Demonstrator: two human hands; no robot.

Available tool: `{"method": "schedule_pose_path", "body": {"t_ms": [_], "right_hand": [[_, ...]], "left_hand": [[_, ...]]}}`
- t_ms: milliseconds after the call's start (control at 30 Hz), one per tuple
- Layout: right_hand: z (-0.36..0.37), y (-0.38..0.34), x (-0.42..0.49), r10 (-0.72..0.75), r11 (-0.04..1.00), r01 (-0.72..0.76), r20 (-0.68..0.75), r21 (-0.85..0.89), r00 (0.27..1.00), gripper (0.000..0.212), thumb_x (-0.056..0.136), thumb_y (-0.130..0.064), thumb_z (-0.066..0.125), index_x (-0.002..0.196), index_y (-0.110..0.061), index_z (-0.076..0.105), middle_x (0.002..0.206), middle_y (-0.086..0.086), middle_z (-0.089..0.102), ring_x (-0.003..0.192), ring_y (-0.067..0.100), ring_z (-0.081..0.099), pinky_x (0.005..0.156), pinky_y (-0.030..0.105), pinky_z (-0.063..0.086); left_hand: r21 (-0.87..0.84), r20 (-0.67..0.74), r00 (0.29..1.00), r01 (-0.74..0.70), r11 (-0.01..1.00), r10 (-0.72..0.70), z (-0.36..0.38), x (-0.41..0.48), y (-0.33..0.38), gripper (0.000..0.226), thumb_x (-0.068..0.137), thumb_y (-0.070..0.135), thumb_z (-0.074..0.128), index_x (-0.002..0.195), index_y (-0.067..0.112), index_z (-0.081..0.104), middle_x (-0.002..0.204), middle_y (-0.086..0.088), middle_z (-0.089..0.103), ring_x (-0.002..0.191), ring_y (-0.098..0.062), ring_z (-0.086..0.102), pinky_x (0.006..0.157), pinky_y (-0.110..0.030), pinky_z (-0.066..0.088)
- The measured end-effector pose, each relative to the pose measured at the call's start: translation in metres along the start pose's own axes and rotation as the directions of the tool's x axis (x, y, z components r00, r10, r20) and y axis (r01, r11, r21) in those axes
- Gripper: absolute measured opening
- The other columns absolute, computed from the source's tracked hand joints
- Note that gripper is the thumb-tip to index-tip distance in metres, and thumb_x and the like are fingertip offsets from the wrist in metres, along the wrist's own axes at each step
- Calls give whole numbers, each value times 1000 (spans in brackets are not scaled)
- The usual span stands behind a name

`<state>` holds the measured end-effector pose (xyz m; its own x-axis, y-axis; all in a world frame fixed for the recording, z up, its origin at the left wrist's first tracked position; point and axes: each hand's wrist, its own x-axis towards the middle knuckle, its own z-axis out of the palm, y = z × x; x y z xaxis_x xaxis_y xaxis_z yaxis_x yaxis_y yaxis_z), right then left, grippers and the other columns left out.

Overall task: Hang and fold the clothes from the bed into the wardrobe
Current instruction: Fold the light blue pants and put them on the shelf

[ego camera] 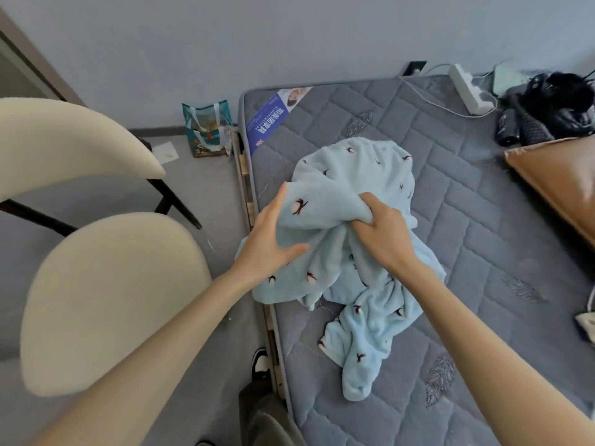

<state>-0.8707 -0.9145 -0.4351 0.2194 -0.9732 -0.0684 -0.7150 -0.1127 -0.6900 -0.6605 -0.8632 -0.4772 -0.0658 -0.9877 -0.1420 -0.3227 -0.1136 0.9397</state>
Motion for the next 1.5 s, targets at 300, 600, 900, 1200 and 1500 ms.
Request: {"method": "schedule_pose_path", "body": {"t_ms": [300, 600, 900, 1200, 1500], "right_hand": [[-22, -83, -83, -35, 991, 24, 75, 134, 997, 11, 88, -20, 62, 88, -30, 63, 81, -9, 67, 77, 8, 59, 69, 22, 46], [28, -137, -192, 23, 948, -153, 421, 278, 907, 6, 84, -13, 68, 88, -14, 73, 89, 10, 70, 75, 7, 59, 69, 23, 47], [47, -123, -273, 112, 966, -227, 601, 119, 791, 13, 78, -18, 73, 91, -18, 73, 94, 9, 69, 81, 15, 62, 81, 35, 52], [57, -102, -294, 175, 979, -199, 631, -34, 756, 32, 79, -23, 75, 107, -34, 66, 106, -10, 64, 100, 6, 59, 84, 19, 46], [93, -152, -264, -37, 976, 90, 255, -196, 966, 92, 71, -10, 77, 147, -18, 25, 147, 11, 30, 135, 32, 27, 106, 39, 28]], "left_hand": [[-149, -107, 985, 120, 982, -136, -37, -69, 50, 19, 90, 7, 60, 106, 16, 58, 107, -4, 61, 98, -16, 57, 78, -14, 43], [-705, 277, 795, 550, 448, -540, -103, -214, -11, 37, 79, 47, 59, 85, 11, 66, 82, -10, 46, 69, -23, 40, 66, -33, 42], [-517, 288, 709, 681, 519, -644, -42, -233, -27, 54, 76, 34, 80, 119, 7, 64, 104, -13, 72, 94, -28, 70, 79, -37, 57], [-613, 176, 799, 546, 571, -575, -67, -279, -10, 34, 66, 1, 51, 98, 5, 63, 88, -13, 64, 75, -27, 61, 62, -28, 49], [-502, 195, 875, 477, 722, -443, -124, -368, 17, 39, 49, 8, 50, 82, 9, 71, 80, -13, 67, 73, -28, 64, 63, -28, 48]]}}
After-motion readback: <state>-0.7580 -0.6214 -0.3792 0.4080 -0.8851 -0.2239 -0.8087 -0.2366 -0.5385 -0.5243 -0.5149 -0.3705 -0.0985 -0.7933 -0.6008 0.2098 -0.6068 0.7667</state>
